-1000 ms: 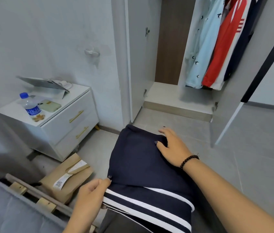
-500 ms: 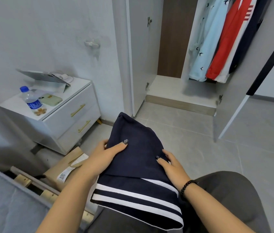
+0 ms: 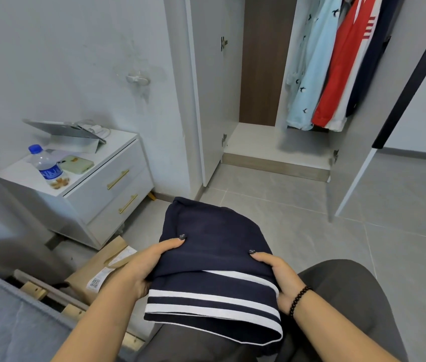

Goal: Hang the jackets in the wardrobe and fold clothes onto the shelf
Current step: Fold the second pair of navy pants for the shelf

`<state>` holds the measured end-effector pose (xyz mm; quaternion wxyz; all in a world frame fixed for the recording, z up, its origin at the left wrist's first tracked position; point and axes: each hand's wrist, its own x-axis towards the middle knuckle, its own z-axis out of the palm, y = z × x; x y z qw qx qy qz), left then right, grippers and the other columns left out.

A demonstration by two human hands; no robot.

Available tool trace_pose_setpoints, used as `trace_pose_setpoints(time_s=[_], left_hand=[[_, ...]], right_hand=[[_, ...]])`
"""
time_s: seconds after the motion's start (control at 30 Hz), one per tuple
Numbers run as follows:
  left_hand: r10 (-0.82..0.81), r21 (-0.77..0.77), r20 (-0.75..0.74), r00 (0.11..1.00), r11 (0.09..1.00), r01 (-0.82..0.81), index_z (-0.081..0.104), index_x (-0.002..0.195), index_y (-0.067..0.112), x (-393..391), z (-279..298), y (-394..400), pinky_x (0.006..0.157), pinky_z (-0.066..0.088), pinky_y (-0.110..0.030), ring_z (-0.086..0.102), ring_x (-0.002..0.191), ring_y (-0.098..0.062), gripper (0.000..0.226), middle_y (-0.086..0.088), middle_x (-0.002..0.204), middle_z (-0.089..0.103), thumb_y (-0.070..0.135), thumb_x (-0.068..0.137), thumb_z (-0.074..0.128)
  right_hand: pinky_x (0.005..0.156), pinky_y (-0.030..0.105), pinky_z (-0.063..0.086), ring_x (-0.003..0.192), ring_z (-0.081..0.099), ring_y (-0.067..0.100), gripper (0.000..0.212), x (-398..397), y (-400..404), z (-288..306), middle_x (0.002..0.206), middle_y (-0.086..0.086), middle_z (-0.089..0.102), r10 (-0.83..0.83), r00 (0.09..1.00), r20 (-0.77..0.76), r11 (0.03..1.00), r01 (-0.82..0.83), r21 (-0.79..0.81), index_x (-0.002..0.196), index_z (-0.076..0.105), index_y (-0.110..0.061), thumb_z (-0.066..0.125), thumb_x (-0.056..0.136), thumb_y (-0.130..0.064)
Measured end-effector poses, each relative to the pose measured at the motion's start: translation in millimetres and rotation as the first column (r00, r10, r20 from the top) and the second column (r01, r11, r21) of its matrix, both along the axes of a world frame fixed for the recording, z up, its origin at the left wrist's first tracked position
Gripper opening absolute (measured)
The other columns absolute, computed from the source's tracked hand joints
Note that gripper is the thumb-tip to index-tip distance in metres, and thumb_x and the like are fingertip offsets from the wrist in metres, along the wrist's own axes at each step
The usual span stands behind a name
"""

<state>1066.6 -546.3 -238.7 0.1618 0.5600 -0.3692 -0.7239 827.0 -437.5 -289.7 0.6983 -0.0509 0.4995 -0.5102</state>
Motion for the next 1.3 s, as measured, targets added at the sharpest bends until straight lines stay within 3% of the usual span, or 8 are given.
trace_pose_setpoints(time_s=[0.13, 0.3, 0.6, 0.73, 0.87, 1.03, 1.17, 1.3], left_hand=[[0.021, 0.001, -0.103, 0.994, 1.000, -0.022, 0.070, 0.114, 0.011, -13.0, -3.2, -4.3, 0.079, 0.058, -0.045, 0.072, 0.093, -0.036, 0.063, -0.017, 0.104, 0.074, 0.042, 0.061, 0.085], [-0.012, -0.038, -0.149, 0.989, 0.999, 0.006, 0.067, 0.118, 0.011, -39.4, -0.3, -28.1, 0.092, 0.054, -0.049, 0.070, 0.099, -0.035, 0.054, -0.015, 0.108, 0.073, 0.042, 0.074, 0.078], [-0.041, -0.296, -0.129, 0.991, 0.955, 0.001, 0.059, 0.115, 0.016, -123.0, 14.4, -115.2, 0.063, 0.058, -0.027, 0.074, 0.089, -0.018, 0.053, 0.001, 0.098, 0.076, 0.051, 0.077, 0.071], [-0.053, -0.329, -0.122, 0.991, 0.944, 0.010, 0.057, 0.121, 0.020, -167.5, 10.8, -166.6, 0.066, 0.057, -0.022, 0.072, 0.095, -0.013, 0.051, 0.006, 0.105, 0.075, 0.050, 0.082, 0.068], [-0.044, -0.325, -0.069, 0.997, 0.945, 0.019, 0.055, 0.121, 0.022, -219.4, 17.5, -222.1, 0.068, 0.057, -0.021, 0.072, 0.093, -0.009, 0.050, 0.007, 0.109, 0.073, 0.050, 0.083, 0.069], [-0.034, -0.331, -0.042, 0.999, 0.943, 0.018, 0.043, 0.141, 0.020, -274.9, 74.7, -269.4, 0.093, 0.055, -0.036, 0.068, 0.104, -0.015, 0.073, 0.002, 0.123, 0.066, 0.052, 0.081, 0.070], [-0.126, -0.350, -0.063, 0.990, 0.932, 0.096, 0.060, 0.124, 0.024, -312.3, 158.2, -287.3, 0.075, 0.058, -0.023, 0.071, 0.096, -0.010, 0.050, 0.009, 0.105, 0.074, 0.050, 0.082, 0.069], [-0.209, -0.372, -0.061, 0.976, 0.912, 0.172, 0.067, 0.115, 0.026, -342.9, 256.5, -295.4, 0.079, 0.056, -0.025, 0.071, 0.098, -0.011, 0.035, 0.008, 0.107, 0.074, 0.047, 0.087, 0.065]], right_hand=[[0.084, 0.045, 0.054, 0.097, 0.066, 0.036, 0.055, -12.9, -2.2, 9.0, 0.114, 0.020, 0.068, -0.045, 0.998, -0.034, 0.998, 0.043, -0.053, 0.123, 0.060, -0.008, 0.072, 0.071, -0.018], [0.087, 0.048, 0.054, 0.101, 0.066, 0.037, 0.058, -43.6, -20.0, 21.1, 0.112, 0.018, 0.069, -0.128, 0.981, -0.146, 0.983, 0.106, -0.150, 0.125, 0.058, -0.013, 0.071, 0.068, -0.014], [0.080, 0.043, 0.055, 0.097, 0.070, 0.030, 0.055, -118.2, -90.8, 41.0, 0.108, 0.007, 0.072, -0.240, 0.924, -0.299, 0.956, 0.172, -0.236, 0.117, 0.061, -0.022, 0.075, 0.064, -0.017], [0.069, 0.034, 0.057, 0.094, 0.071, 0.022, 0.043, -162.3, -138.4, 38.9, 0.106, -0.001, 0.073, -0.271, 0.891, -0.364, 0.950, 0.187, -0.248, 0.115, 0.062, -0.026, 0.072, 0.076, -0.013], [0.071, 0.036, 0.056, 0.092, 0.071, 0.021, 0.038, -207.7, -192.1, 41.7, 0.104, -0.001, 0.073, -0.288, 0.878, -0.382, 0.953, 0.226, -0.199, 0.114, 0.063, -0.026, 0.070, 0.080, -0.010], [0.072, 0.034, 0.056, 0.092, 0.071, 0.019, 0.037, -262.4, -236.4, 99.4, 0.104, -0.002, 0.073, -0.284, 0.868, -0.408, 0.957, 0.233, -0.169, 0.114, 0.063, -0.026, 0.070, 0.081, -0.012], [0.078, 0.039, 0.056, 0.094, 0.071, 0.020, 0.040, -298.9, -246.4, 175.1, 0.106, -0.002, 0.073, -0.314, 0.852, -0.420, 0.949, 0.267, -0.168, 0.116, 0.063, -0.027, 0.071, 0.079, -0.014], [0.079, 0.041, 0.056, 0.095, 0.071, 0.023, 0.037, -329.5, -249.6, 267.3, 0.107, 0.000, 0.073, -0.325, 0.849, -0.416, 0.945, 0.277, -0.173, 0.114, 0.064, -0.026, 0.071, 0.080, -0.015]])
